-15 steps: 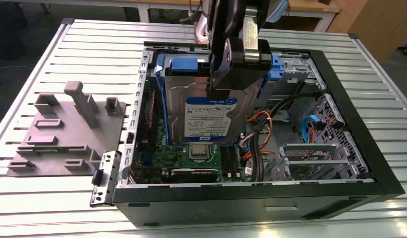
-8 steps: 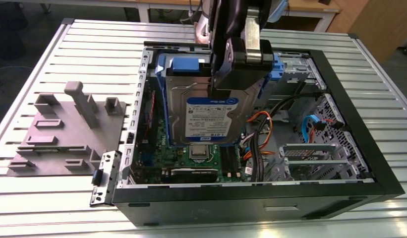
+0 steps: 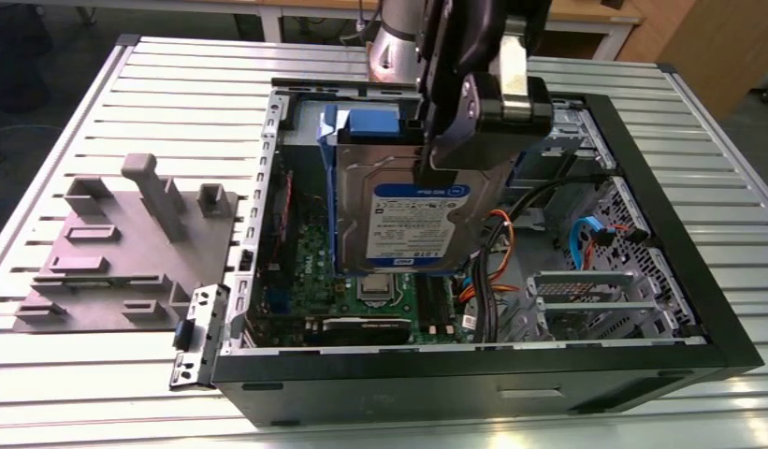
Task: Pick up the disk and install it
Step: 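Pick up the disk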
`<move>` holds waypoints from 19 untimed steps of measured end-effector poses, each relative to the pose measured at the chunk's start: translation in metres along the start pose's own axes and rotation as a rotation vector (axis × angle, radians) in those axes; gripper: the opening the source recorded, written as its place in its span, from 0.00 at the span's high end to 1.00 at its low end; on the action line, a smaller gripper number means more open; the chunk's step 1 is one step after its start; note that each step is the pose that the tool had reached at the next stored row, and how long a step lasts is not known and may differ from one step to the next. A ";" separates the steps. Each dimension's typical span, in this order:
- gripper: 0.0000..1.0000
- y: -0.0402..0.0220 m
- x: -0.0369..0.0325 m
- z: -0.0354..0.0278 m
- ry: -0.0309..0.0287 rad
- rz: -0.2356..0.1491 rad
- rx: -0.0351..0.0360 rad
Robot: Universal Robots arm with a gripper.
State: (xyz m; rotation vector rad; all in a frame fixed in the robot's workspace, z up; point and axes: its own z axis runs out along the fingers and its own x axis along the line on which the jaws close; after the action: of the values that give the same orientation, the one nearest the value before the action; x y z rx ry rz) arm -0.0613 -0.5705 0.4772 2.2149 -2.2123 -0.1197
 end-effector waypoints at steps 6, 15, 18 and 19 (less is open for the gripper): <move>0.65 -0.0142 0.0000 -0.0006 -0.0001 0.000 -0.0028; 0.65 -0.0382 0.0000 -0.0016 0.0000 0.000 -0.0081; 0.65 -0.0458 0.0000 -0.0019 -0.0001 0.000 -0.0097; 0.65 -0.0483 0.0000 -0.0020 -0.0001 0.001 -0.0103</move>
State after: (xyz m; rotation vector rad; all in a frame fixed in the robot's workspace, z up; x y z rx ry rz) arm -0.0130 -0.5705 0.4764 2.2092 -2.2072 -0.1308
